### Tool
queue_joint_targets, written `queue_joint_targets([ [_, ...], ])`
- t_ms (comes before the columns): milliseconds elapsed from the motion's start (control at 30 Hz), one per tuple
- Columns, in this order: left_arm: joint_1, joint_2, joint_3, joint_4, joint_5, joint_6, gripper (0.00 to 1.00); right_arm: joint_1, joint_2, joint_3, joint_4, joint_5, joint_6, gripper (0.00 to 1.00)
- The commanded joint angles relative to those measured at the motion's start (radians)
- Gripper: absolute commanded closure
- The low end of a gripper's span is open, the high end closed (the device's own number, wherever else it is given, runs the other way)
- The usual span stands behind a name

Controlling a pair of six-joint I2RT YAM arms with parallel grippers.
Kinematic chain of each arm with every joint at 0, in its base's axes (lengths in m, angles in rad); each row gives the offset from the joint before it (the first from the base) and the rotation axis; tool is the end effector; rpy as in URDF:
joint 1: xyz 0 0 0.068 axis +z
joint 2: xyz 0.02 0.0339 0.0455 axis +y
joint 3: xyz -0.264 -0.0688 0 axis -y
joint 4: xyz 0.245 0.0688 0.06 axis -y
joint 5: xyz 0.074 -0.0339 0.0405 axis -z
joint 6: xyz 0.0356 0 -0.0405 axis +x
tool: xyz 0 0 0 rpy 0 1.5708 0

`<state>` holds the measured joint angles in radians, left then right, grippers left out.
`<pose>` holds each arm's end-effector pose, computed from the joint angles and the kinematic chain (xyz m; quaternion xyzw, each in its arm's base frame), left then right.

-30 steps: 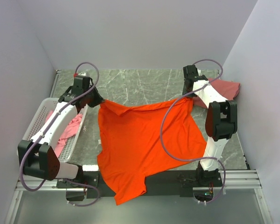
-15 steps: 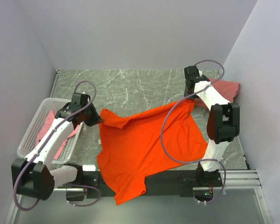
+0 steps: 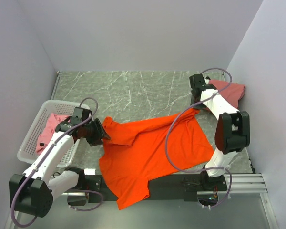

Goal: Fold and stack the t-shirts
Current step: Fold the tshirt

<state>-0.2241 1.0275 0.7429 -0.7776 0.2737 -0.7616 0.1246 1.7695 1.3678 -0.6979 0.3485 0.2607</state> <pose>0.1814 -0.0512 0.2337 -0.2215 0.9335 -0.2342 0.1571 0.3685 0.0339 0.2360 0.1055 0.9527 -0.1214 0.2579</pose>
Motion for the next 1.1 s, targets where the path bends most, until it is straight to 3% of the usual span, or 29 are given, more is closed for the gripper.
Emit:
queue_joint_targets([
  [0, -0.003, -0.043, 0.027, -0.071, 0.042, 0.01, 0.44, 0.01, -0.114, -0.064, -0.011, 0.018, 0.025, 0.91],
  [67, -0.003, -0.053, 0.067, -0.078, -0.019, -0.005, 0.14, 0.03, -0.162, -0.114, -0.006, 0.007, 0.037, 0.79],
  [100, -0.003, -0.044, 0.107, -0.063, -0.046, -0.01, 0.09, 0.038, -0.177, -0.128, -0.011, 0.009, 0.043, 0.69],
  [167, -0.001, -0.011, 0.153, -0.016, -0.093, -0.019, 0.01, 0.053, -0.223, -0.159, -0.021, 0.009, 0.066, 0.62],
  [233, -0.001, 0.086, 0.213, 0.02, -0.151, -0.018, 0.01, 0.053, -0.254, -0.173, -0.017, 0.001, 0.072, 0.56],
  [333, -0.001, 0.23, 0.291, 0.103, -0.204, -0.007, 0.07, 0.055, -0.282, -0.155, -0.023, 0.006, 0.068, 0.53],
  [467, -0.001, 0.393, 0.389, 0.167, -0.264, 0.04, 0.27, 0.055, -0.268, -0.087, -0.054, 0.003, 0.054, 0.53],
  [600, -0.001, 0.549, 0.47, 0.175, -0.263, 0.074, 0.41, 0.055, -0.275, -0.088, -0.037, -0.034, 0.064, 0.53],
  [1067, -0.001, 0.739, 0.48, 0.236, -0.209, 0.085, 0.44, 0.037, -0.193, -0.058, -0.02, -0.031, 0.063, 0.53],
])
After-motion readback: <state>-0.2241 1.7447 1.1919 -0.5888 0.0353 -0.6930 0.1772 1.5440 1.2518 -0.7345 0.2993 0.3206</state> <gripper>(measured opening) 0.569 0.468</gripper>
